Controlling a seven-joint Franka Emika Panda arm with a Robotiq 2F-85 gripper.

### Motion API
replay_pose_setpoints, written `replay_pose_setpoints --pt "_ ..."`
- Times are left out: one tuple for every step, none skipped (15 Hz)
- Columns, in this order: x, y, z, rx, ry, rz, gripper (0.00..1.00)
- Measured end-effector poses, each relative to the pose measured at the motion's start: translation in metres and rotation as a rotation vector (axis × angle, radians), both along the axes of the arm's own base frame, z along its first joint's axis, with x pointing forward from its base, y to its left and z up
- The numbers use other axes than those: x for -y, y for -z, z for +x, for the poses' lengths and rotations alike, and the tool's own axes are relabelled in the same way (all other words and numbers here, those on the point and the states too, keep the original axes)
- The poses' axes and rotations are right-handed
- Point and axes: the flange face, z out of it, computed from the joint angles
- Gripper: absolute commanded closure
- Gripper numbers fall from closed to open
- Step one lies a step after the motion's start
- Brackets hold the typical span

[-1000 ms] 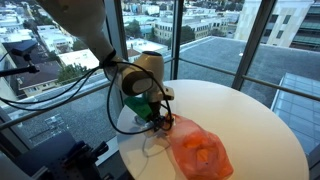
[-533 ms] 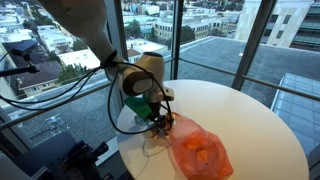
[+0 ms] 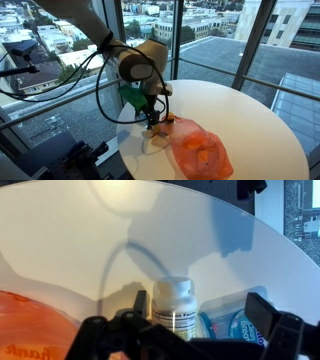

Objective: Remove the white bottle from the plastic bag

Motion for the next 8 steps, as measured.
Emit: replay_pose_setpoints --pt "0.005 -0.008 -0.003 -0.008 0.012 0.003 0.0" --pt "0.011 -0.016 -0.005 -0.009 0.026 0.0 0.0" --pt "0.018 -0.024 -0.007 -0.007 0.041 -0.003 0.0" --pt "0.026 -0.031 -0.009 -0.001 0.053 -0.008 0.0" --pt "0.034 -0.04 -0.011 0.009 0.066 -0.013 0.0" --pt "0.041 -0.05 -0.013 0.021 0.08 -0.016 0.0" --pt "0.048 -0.059 -0.014 0.034 0.094 -0.017 0.0" --pt "0.055 -0.07 -0.016 0.046 0.107 -0.018 0.0"
